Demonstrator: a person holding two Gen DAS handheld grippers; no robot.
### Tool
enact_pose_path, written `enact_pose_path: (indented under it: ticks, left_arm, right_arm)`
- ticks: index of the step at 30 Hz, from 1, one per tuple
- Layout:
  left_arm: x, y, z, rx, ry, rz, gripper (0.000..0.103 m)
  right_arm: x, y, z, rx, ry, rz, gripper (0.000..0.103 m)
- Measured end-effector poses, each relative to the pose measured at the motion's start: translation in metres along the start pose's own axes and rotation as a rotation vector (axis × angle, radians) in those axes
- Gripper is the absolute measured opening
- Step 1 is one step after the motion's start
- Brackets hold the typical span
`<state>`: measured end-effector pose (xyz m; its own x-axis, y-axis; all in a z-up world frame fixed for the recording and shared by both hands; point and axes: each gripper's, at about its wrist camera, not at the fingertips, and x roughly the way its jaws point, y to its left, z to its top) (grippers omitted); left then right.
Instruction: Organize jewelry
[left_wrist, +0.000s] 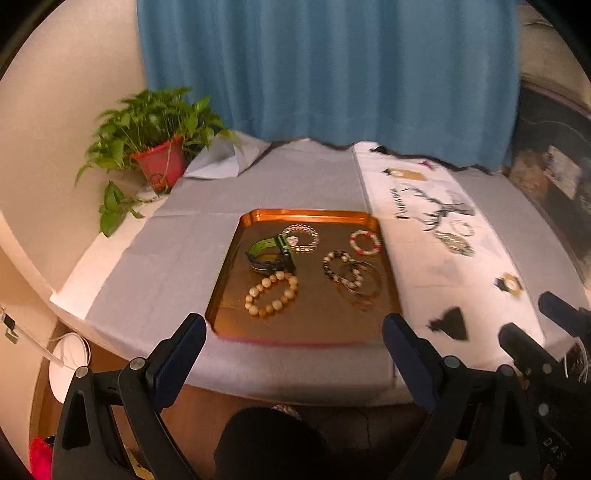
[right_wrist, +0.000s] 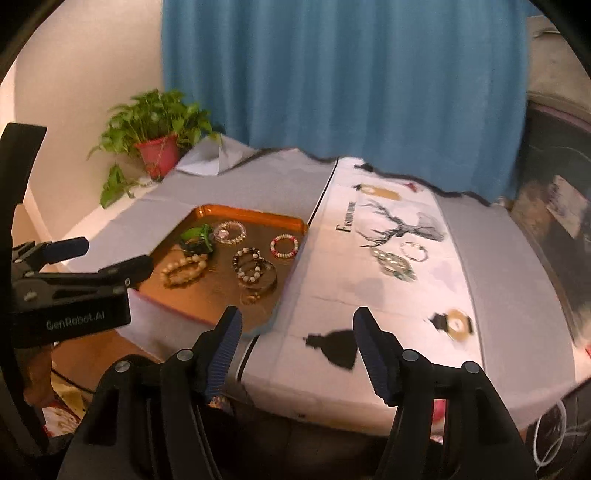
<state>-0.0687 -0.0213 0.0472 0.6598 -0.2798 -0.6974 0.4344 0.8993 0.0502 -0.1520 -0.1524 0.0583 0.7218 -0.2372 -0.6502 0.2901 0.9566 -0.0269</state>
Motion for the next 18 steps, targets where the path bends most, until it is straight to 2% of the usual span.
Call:
enact_pose_path:
  ticks: [9, 18]
  left_arm:
    - [-0.076, -0.005, -0.028, -0.006, -0.09, 0.001, 0.097]
    - [-0.096, -0.005, -0.035, -0.006, -0.119, 0.018, 0.097]
  right_arm:
    - [-0.072, 0.009, -0.023, 0.006, -0.094, 0.013, 0.067]
    - [-0.089, 0.01, -0.026, -0.003, -0.12, 0.03, 0.068]
